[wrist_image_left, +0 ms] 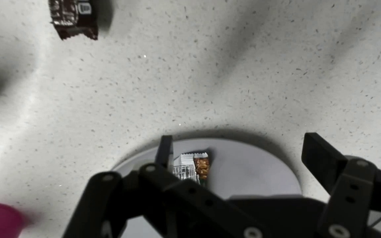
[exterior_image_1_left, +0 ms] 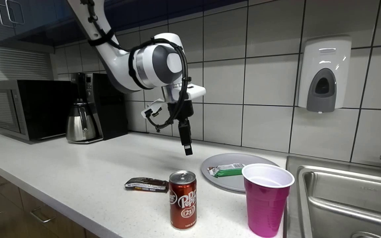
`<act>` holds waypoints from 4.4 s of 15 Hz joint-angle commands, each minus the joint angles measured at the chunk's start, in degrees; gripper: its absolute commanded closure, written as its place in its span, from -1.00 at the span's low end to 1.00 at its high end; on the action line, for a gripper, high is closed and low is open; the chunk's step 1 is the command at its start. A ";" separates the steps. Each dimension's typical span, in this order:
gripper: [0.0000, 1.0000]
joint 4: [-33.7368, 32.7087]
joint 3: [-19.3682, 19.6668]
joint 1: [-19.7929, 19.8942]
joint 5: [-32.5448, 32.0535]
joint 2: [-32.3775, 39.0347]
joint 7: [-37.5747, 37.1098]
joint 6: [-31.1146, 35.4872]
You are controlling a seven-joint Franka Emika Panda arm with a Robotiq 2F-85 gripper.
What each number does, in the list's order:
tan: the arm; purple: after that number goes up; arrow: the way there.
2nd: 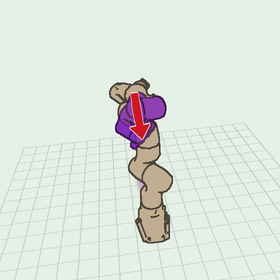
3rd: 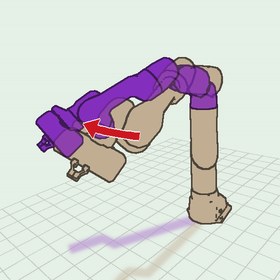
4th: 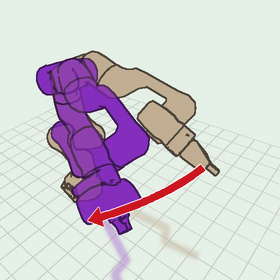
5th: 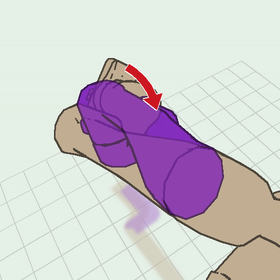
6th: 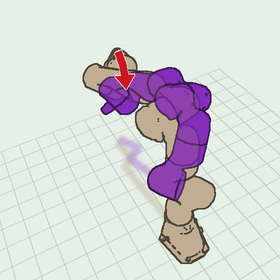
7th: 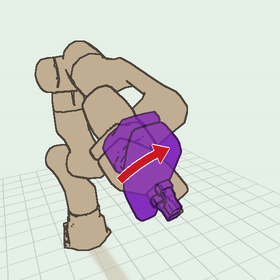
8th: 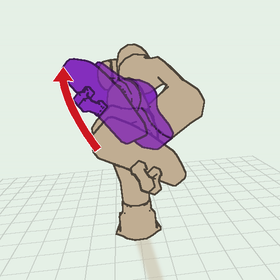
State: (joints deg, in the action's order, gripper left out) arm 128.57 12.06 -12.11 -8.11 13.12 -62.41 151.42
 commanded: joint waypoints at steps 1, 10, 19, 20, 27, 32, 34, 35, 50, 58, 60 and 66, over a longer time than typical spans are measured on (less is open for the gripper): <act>-1.00 2.53 -1.12 -0.87 -5.89 -5.08 -11.10 -5.59; -1.00 3.49 -9.04 0.38 -8.62 -7.42 -32.27 -17.23; -1.00 4.19 -11.60 1.35 -6.36 -6.40 -37.51 -19.33; -1.00 4.52 -11.53 1.49 -6.20 -6.49 -37.51 -19.13; -1.00 8.12 -11.00 3.59 -6.00 -6.77 -35.73 -16.18; -1.00 11.53 -10.94 4.78 -5.10 -6.90 -34.21 -9.98; -1.00 13.11 -11.00 5.16 -4.00 -6.81 -33.10 -6.15; -1.00 13.89 -11.02 5.31 -3.29 -6.72 -32.56 -4.27; -1.00 19.81 -11.16 5.77 9.45 -7.37 -22.90 4.38; 0.16 19.82 -10.82 6.20 11.22 -7.54 -19.87 4.33; 0.47 19.64 -10.86 6.27 11.26 -7.43 -19.46 4.13; 0.91 18.90 -10.66 6.05 9.86 -7.72 -18.89 3.60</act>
State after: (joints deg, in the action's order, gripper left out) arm 146.97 2.11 -7.09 1.54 7.38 -83.68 155.05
